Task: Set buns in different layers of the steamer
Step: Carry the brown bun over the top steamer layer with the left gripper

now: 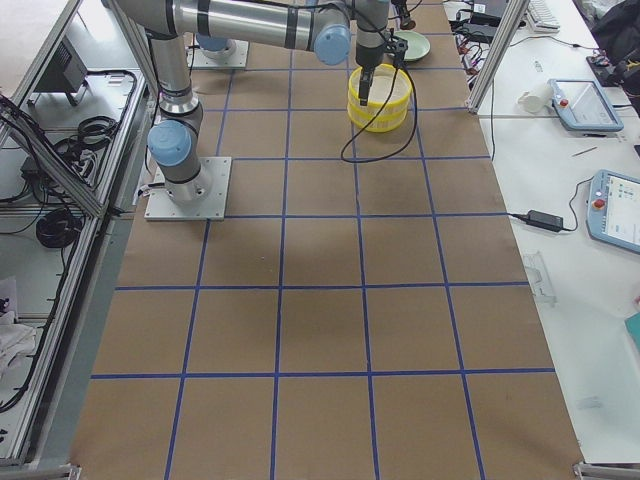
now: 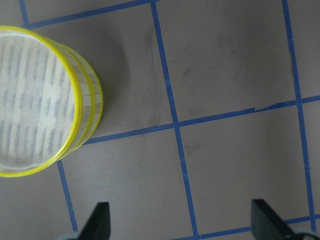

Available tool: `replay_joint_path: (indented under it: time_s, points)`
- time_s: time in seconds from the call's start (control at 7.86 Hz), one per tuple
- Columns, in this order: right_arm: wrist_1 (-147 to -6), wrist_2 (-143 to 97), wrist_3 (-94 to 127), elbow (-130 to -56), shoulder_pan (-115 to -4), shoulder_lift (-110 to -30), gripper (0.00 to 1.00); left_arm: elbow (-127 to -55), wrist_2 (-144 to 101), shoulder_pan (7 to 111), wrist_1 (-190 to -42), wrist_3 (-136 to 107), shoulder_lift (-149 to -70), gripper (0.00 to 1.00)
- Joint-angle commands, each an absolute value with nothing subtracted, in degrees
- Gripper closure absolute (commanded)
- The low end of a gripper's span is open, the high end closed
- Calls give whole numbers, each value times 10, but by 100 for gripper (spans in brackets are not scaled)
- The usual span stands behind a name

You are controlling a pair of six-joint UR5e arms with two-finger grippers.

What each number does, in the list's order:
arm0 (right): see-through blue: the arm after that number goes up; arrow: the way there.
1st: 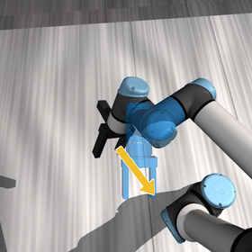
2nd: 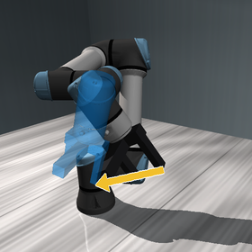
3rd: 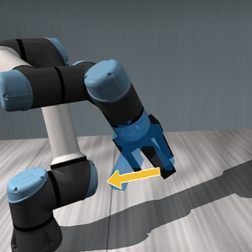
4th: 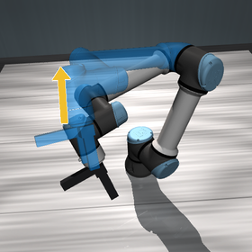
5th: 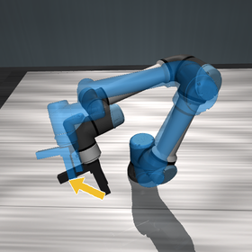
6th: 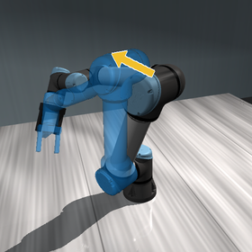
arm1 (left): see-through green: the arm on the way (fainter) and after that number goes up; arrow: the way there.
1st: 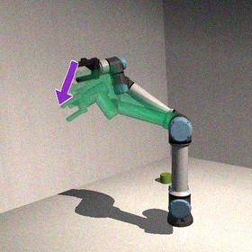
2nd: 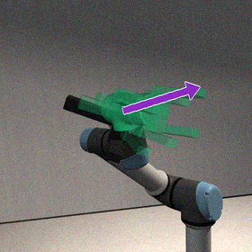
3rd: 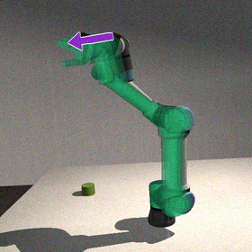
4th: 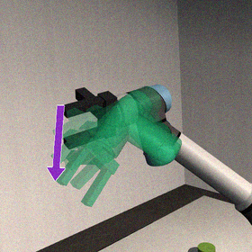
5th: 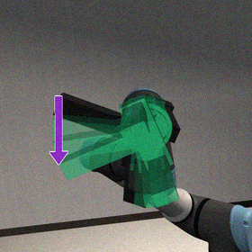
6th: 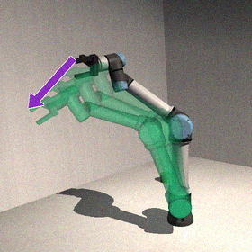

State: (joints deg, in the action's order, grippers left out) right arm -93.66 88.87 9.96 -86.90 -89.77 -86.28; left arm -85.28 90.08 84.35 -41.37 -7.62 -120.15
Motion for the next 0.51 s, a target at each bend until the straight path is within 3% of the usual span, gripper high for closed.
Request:
replay_joint_path:
  time_s: [0.0,0.38]
  points:
    - [-886,889,66,-843,-900,-876,0,-853,896,938,-428,-182,-1159,100]
    - [-888,889,64,-844,-904,-872,0,-860,876,1030,-425,-240,-1163,100]
